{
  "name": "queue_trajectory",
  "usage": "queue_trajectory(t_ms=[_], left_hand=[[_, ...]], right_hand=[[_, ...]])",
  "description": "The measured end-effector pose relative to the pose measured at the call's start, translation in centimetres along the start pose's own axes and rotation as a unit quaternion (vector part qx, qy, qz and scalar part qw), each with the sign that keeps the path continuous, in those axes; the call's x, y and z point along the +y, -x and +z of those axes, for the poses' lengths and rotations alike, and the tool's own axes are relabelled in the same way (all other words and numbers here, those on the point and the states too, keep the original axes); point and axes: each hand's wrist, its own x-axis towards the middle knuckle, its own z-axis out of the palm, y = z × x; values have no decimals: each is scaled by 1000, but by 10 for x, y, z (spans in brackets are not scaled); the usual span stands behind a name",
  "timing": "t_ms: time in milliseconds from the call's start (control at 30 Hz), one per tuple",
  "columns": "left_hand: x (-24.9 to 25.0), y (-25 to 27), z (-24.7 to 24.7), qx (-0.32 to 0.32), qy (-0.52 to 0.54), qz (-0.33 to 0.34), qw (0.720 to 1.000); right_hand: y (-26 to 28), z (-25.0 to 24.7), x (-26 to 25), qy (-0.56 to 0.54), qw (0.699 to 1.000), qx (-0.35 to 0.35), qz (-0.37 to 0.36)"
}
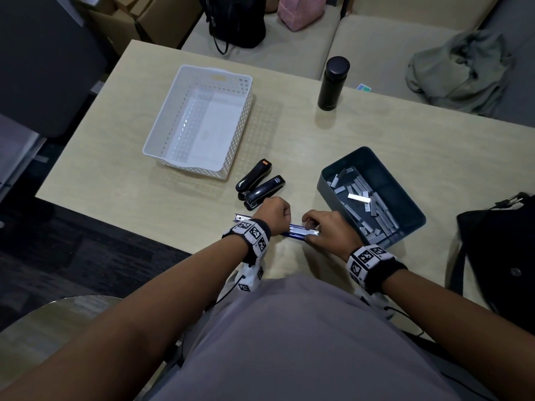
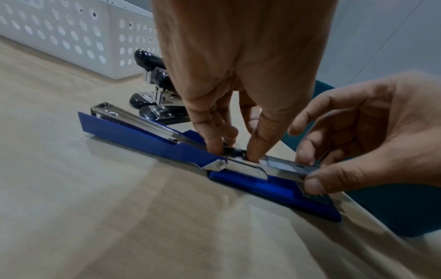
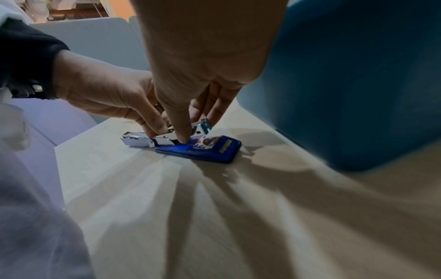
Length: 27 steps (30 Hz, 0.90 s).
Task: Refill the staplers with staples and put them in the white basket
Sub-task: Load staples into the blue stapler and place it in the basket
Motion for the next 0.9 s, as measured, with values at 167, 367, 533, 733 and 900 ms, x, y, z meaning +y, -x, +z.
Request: queue_trajectory(t_ms=[167,367,533,733,900], left_hand=[[2,-3,-2,-28,-9,-11,1000],[-5,-4,-7,-50,-32,13,998],[-27,8,-24,-96,-252,117,956],[-48,27,-44,-93,-408,235,877],[-24,31,-69,-96,-392,243,882]], right_hand=[[-1,2,2,-25,1000,1,18],[-3,2,1,-10,1000,-3,17],[0,-3,-1,34,999,-15,11],[-1,-6,-7,101,995,-7,8],[-6,-4,-26,92,995,-5,27]])
